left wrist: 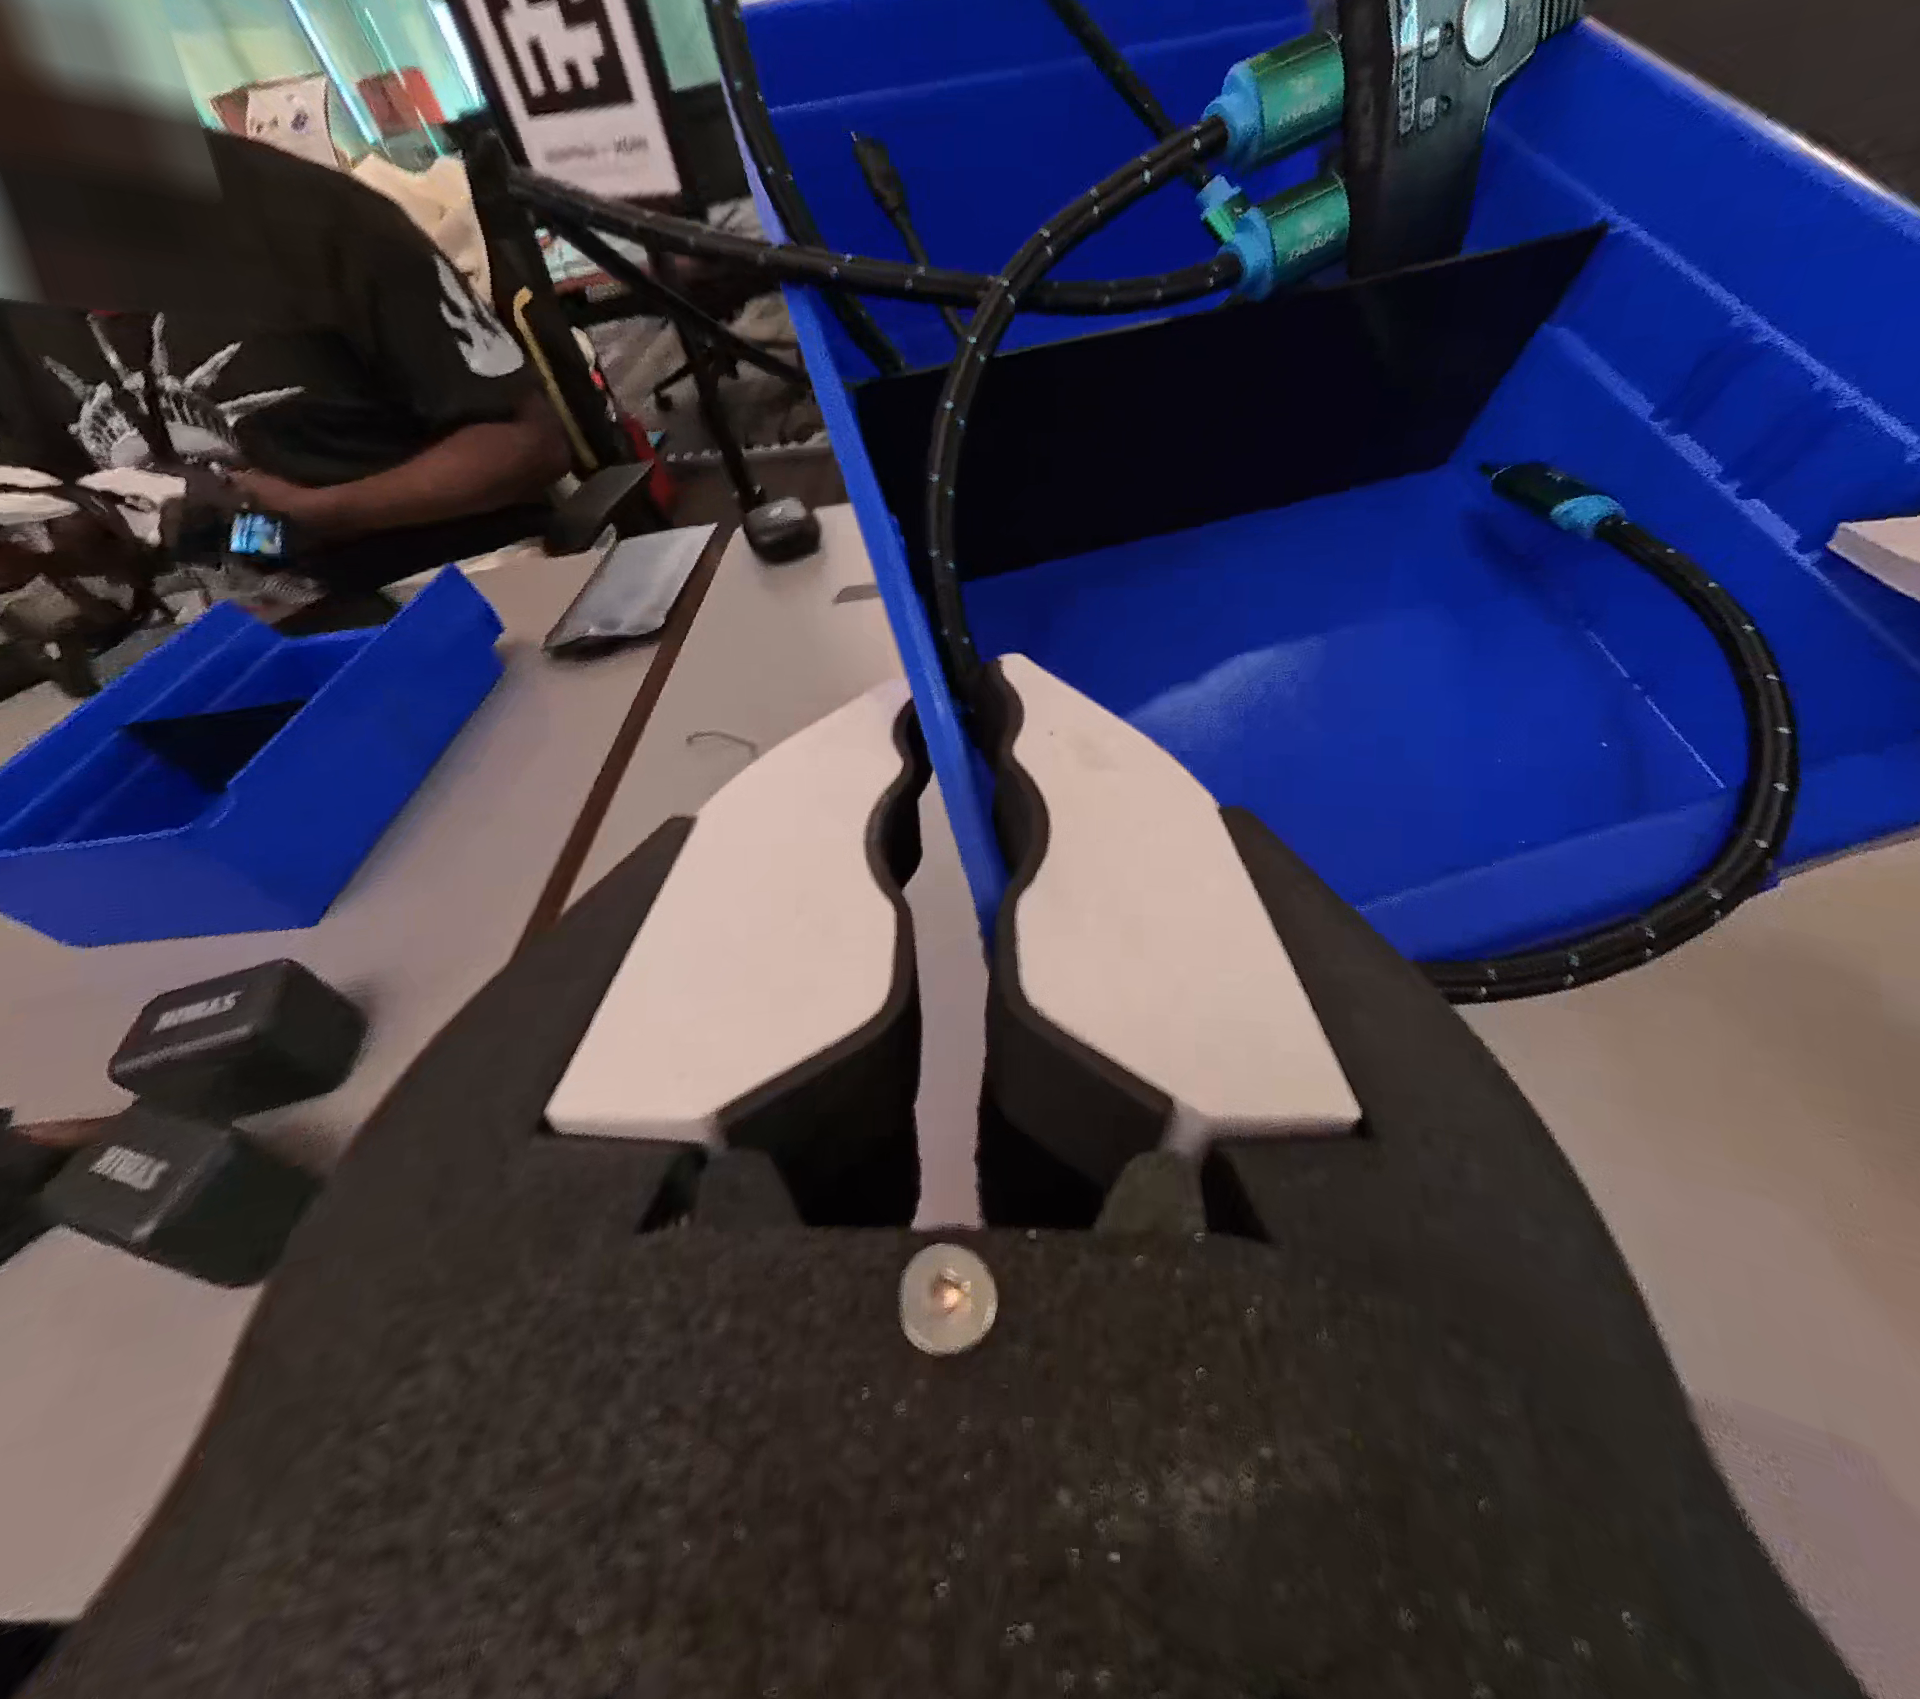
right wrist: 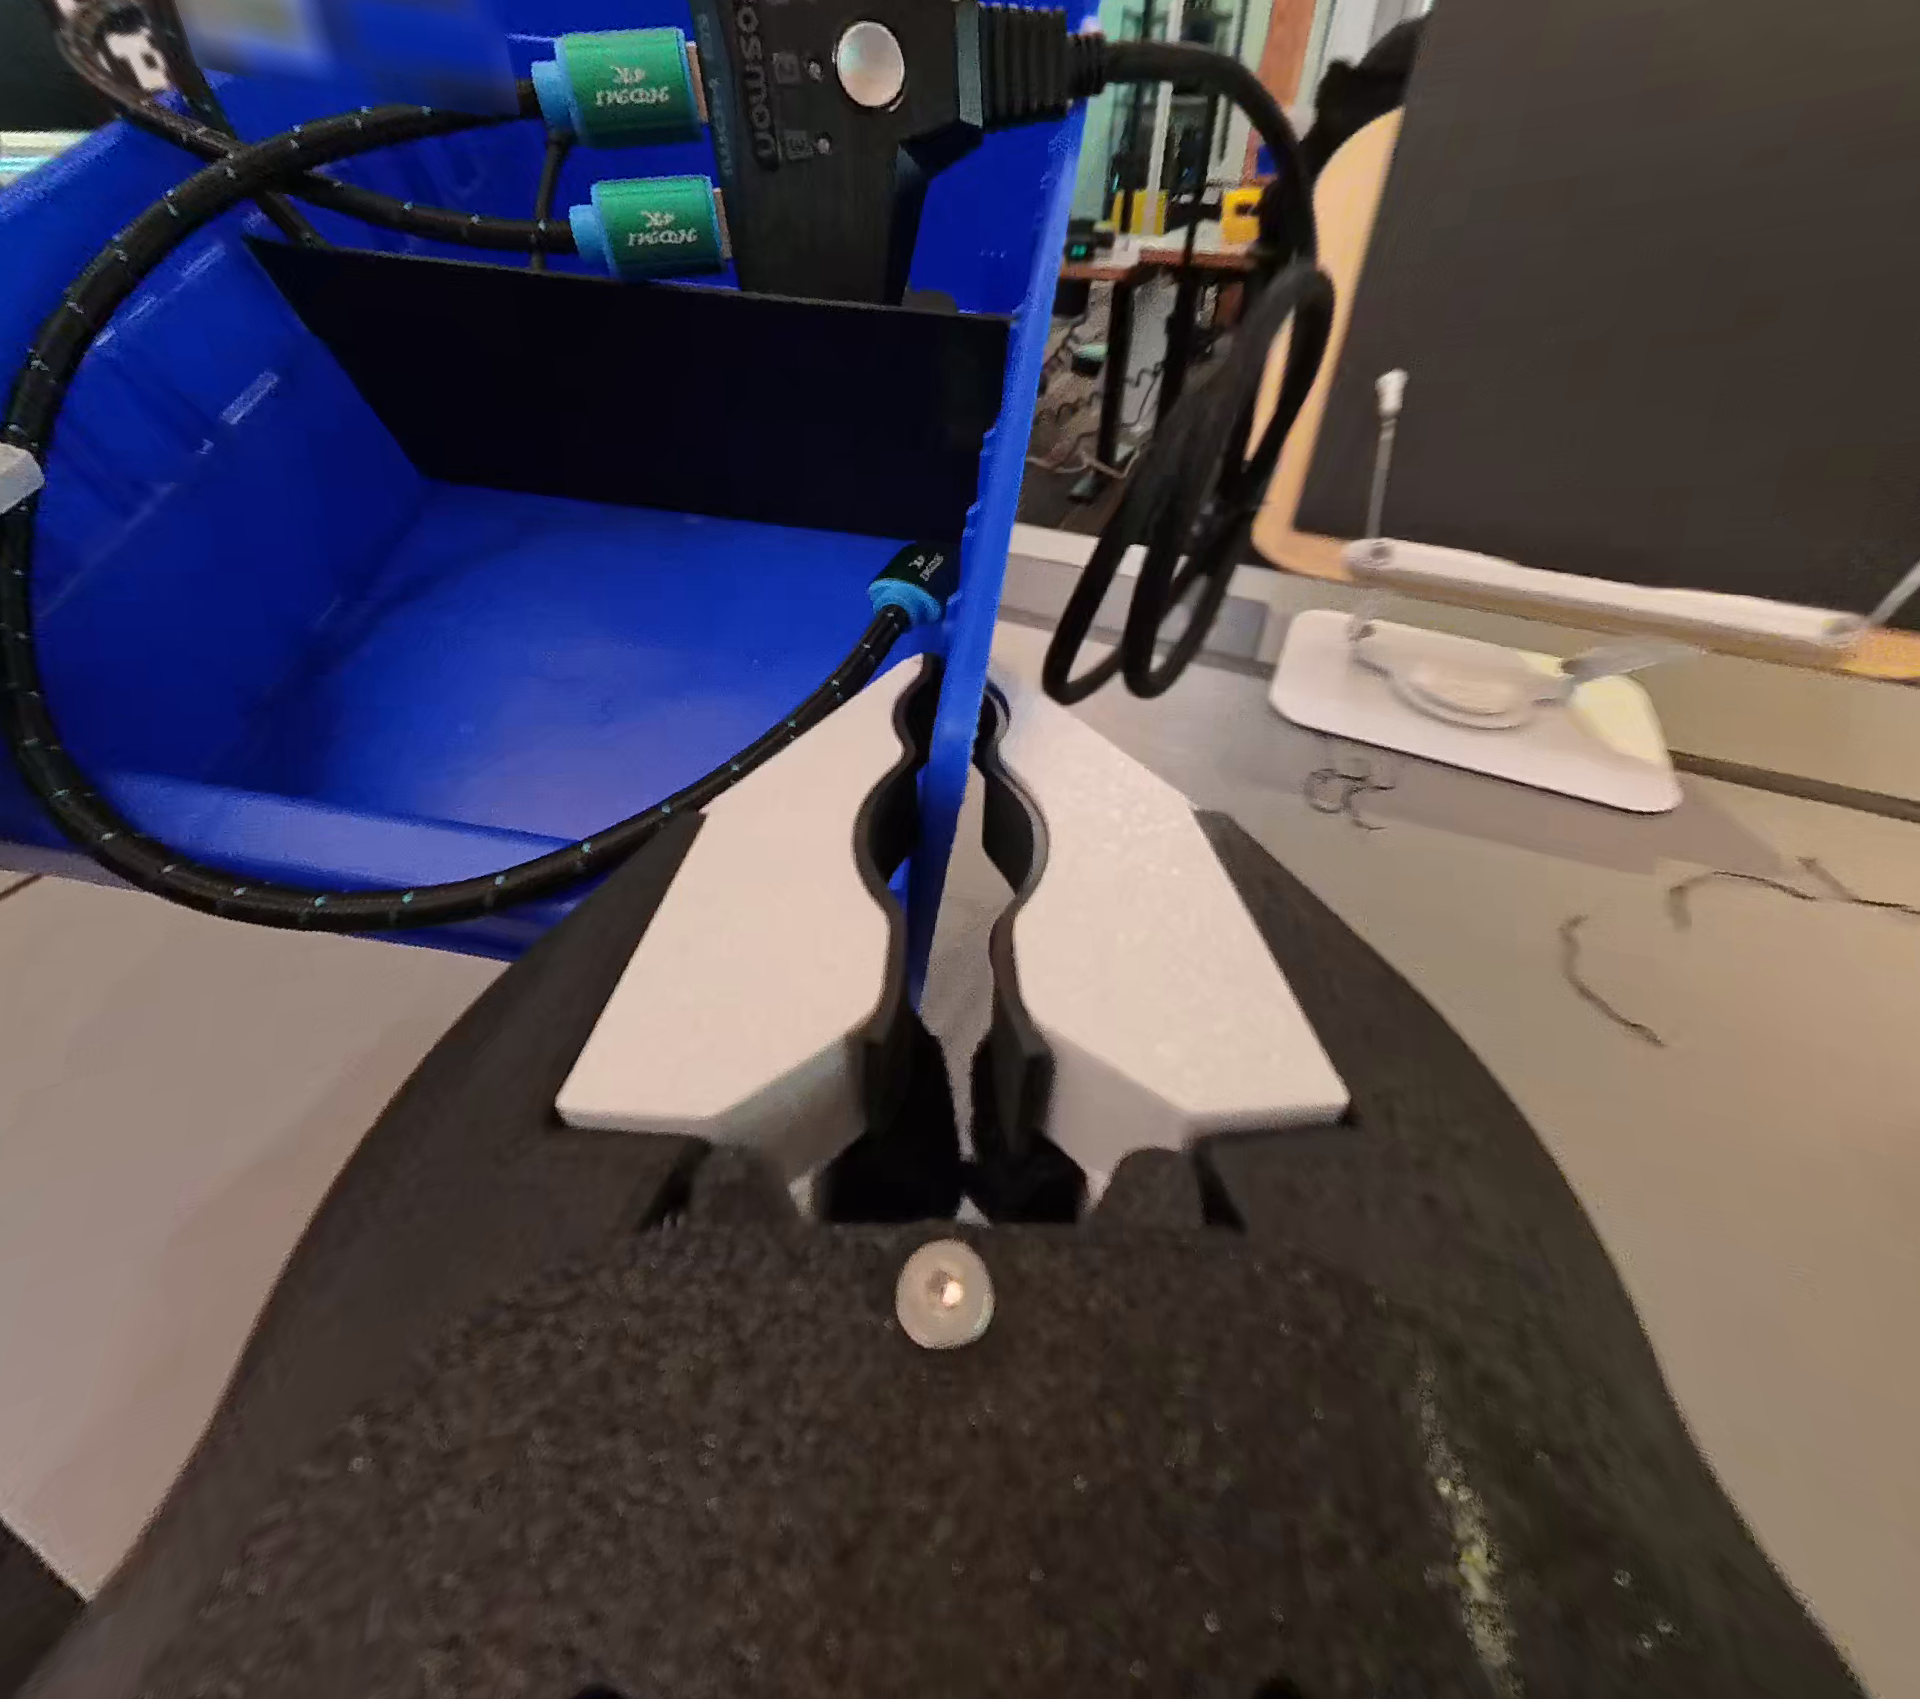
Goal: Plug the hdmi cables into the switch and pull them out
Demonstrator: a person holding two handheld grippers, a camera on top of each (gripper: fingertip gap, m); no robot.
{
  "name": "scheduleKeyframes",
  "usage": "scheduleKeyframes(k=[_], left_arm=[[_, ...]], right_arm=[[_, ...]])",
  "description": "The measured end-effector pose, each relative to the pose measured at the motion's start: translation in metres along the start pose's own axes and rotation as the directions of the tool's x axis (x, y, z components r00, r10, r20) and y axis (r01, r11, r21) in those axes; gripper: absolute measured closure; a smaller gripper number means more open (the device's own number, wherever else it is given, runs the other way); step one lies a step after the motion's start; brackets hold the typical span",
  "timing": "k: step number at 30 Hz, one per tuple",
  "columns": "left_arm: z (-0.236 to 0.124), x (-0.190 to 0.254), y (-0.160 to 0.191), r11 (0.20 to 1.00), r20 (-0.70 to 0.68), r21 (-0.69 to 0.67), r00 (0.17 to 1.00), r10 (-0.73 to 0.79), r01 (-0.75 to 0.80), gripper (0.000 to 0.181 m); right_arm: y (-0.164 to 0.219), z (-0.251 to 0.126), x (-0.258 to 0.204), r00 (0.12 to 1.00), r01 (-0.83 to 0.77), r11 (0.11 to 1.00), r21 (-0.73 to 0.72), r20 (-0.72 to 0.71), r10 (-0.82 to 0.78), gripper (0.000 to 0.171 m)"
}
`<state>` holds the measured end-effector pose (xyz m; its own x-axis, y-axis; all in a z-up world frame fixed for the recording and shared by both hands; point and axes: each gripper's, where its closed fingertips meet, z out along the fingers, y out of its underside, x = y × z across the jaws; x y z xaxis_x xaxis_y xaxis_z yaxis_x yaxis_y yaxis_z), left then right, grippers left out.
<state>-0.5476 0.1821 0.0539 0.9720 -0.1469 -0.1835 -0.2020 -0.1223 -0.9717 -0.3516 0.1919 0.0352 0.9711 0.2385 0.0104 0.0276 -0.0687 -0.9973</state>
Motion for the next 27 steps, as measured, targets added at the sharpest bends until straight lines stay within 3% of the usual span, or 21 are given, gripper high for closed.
scheduleKeyframes(k=[6,12,17,22,27], left_arm=[[0.077,-0.031,0.061,0.992,-0.074,-0.122,0.997,-0.033,0.024,0.173],[0.138,-0.001,0.133,0.951,-0.122,-0.304,0.988,-0.093,0.052,0.172],[0.151,0.002,0.134,0.948,-0.124,-0.315,0.992,0.001,-0.041,0.172],[0.162,-0.003,0.141,0.945,-0.127,-0.325,0.988,-0.087,0.042,0.171],[0.147,-0.002,0.154,0.951,-0.152,-0.282,0.973,-0.174,0.125,0.171]], right_arm=[[0.049,0.070,-0.023,0.999,-0.005,0.993,-0.115,-0.047,-0.001,0.168],[0.117,0.110,0.006,0.997,-0.018,0.960,-0.278,-0.075,-0.003,0.168],[0.154,0.113,0.009,0.995,-0.096,0.944,-0.316,-0.049,0.084,0.165],[0.154,0.114,-0.003,0.977,-0.206,0.926,-0.316,-0.019,0.210,0.156],[0.150,0.092,-0.019,0.936,-0.224,0.897,-0.381,0.173,0.307,0.142]])
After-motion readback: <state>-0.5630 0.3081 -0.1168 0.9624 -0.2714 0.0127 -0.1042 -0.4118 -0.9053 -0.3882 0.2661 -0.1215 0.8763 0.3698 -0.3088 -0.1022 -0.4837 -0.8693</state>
